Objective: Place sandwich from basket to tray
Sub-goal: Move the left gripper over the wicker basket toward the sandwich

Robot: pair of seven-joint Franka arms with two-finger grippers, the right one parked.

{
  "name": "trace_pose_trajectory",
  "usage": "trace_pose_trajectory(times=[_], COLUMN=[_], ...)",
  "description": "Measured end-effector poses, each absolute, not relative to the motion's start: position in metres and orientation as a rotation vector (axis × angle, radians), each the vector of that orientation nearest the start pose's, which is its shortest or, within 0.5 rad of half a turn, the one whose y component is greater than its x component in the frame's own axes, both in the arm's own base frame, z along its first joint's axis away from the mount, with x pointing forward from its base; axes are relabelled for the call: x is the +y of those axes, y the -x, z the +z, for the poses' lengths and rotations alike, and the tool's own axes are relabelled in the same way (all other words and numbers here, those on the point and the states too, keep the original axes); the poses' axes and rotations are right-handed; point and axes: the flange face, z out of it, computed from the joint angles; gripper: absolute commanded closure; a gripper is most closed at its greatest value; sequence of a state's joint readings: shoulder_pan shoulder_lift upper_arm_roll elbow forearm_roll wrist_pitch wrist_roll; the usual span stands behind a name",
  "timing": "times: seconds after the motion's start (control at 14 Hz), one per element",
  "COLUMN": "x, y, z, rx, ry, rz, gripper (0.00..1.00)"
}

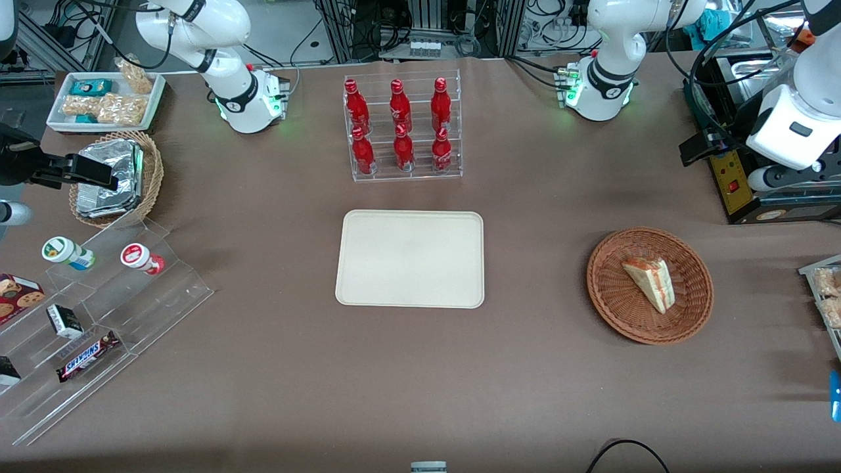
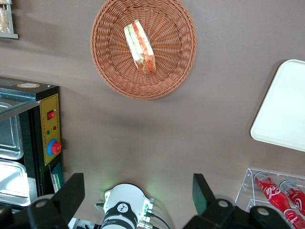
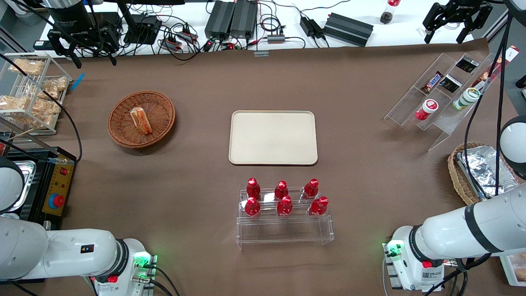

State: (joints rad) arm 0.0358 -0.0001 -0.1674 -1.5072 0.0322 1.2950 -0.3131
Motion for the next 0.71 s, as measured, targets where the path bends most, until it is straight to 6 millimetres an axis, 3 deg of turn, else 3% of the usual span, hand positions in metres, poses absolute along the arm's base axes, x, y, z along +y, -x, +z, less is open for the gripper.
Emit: trace_pose_trajectory(times=[0.71], x=[-0.062], y=[-0.528], z=[0.620], rx=[-0.297], ry=[3.052], rz=[0.353], gripper=[0.00])
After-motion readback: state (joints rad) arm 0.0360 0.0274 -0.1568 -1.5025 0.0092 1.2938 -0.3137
